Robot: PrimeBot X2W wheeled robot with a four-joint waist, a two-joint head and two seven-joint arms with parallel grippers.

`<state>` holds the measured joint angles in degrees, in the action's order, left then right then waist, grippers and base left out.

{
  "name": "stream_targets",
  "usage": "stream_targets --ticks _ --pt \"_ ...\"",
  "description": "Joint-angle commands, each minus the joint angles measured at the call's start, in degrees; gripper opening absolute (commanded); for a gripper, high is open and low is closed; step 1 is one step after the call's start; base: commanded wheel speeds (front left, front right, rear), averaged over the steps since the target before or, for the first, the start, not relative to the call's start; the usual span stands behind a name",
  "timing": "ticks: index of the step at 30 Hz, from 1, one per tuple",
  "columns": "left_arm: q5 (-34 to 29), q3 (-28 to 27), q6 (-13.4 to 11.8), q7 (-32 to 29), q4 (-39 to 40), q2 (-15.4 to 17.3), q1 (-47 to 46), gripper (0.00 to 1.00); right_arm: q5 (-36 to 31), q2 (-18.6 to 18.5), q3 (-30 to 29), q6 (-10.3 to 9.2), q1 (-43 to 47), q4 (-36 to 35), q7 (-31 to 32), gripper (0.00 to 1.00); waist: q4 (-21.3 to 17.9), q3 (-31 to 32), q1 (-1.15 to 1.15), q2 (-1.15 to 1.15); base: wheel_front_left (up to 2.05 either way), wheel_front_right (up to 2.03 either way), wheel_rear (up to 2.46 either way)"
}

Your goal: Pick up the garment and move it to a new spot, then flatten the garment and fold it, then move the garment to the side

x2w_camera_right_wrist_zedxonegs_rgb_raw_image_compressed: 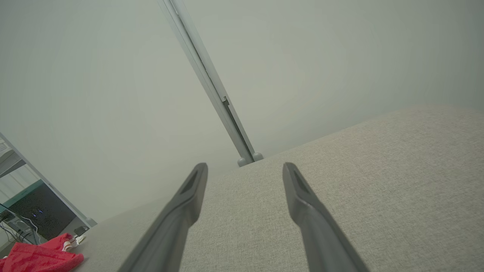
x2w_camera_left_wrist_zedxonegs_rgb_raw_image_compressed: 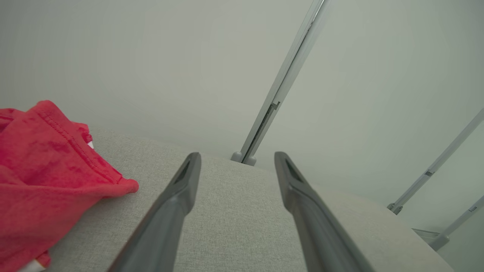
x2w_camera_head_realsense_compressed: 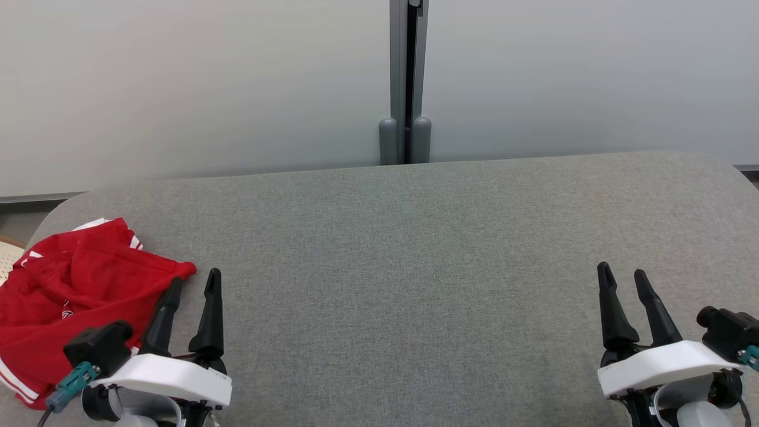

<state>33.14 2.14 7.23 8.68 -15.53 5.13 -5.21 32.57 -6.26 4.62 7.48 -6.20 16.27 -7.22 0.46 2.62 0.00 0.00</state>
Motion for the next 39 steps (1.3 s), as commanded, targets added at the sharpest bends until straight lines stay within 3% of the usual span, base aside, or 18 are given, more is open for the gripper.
stream_targets --ticks 1,21,39 --pt "-1.80 0.09 0.08 0.55 0.17 0.59 -0.52 1.00 -1.70 -0.43 0.27 0.02 -1.09 -0.10 -0.52 1.00 0.01 0.06 0.00 0.00 0.00 0.00 0.00" --pt "-13.12 1.25 -0.65 3.30 -3.13 0.49 0.24 1.00 -13.58 0.08 1.24 0.02 -0.51 2.00 -2.05 1.00 0.16 0.95 0.00 0.00 0.00 0.00 0.00" --pt "-20.27 1.70 -0.87 5.25 -6.08 0.62 -0.25 1.00 -20.33 0.85 1.77 0.01 0.28 3.58 -3.31 1.00 0.33 1.57 0.00 0.00 0.00 0.00 0.00"
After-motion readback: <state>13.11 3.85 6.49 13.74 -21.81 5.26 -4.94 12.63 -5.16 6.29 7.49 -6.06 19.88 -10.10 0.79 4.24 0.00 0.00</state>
